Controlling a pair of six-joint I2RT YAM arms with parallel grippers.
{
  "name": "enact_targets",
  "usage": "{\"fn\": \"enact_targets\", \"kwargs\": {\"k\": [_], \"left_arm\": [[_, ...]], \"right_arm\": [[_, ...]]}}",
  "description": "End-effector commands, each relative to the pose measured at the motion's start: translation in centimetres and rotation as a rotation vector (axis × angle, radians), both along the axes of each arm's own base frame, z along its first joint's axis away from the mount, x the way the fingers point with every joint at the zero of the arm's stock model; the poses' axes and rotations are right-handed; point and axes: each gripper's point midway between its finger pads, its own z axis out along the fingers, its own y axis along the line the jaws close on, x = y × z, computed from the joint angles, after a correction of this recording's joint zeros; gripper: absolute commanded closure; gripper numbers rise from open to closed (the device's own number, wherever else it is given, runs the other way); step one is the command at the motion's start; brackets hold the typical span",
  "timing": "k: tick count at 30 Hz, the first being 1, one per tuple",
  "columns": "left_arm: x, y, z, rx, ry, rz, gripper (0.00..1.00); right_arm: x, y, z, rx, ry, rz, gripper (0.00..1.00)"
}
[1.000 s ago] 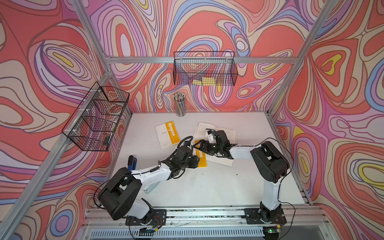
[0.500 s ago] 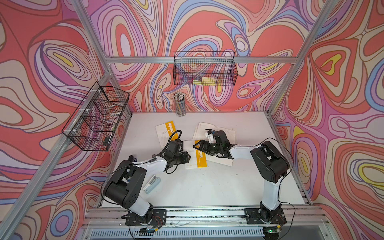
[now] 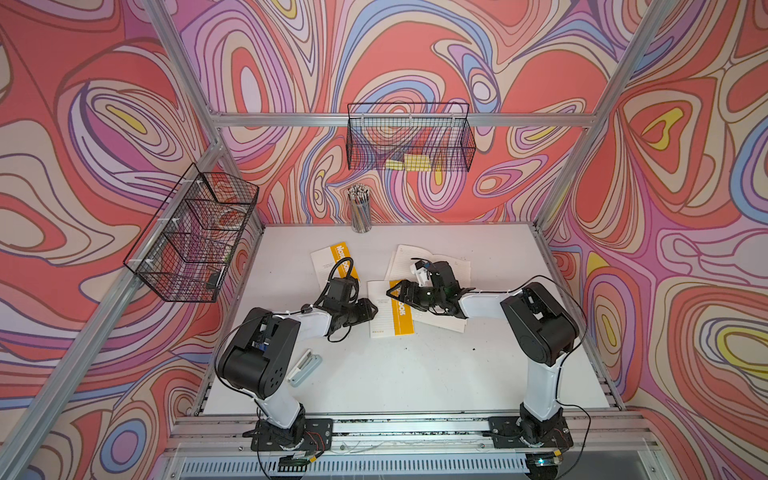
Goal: Close the notebook
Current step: Pick up the notebook at the notebook.
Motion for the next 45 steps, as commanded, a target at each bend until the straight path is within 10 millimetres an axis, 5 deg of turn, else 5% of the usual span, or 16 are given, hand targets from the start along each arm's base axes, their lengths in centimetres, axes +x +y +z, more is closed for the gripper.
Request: {"fn": "enact_targets", "kwargs": {"k": [1,20,37,45], "left_arm": [[0.6,-0.3,0.3,-0.087,0.003,0.015,0.57],[-0.1,-1.2,-0.6,-0.309,0.047,-0.047,0.61],[-0.4,-1.1,0.6,-0.337,0.011,-0.052,1.00],[-0.2,-1.2,2.1,-0.338,-0.014,-0.064,1.00]], "right_arm": [[-0.8,-0.4,-2.0,-0.035,0.038,-0.003,0.02],[-0.8,-0.4,-1.9,-0.030,0.035,-0.002,0.02],[-0.8,-0.3,-1.4,-0.021,0.028,0.001,0.02],[-0.6,-0.4,1.8,-0.014,-0.041,0.008,0.02]]}}
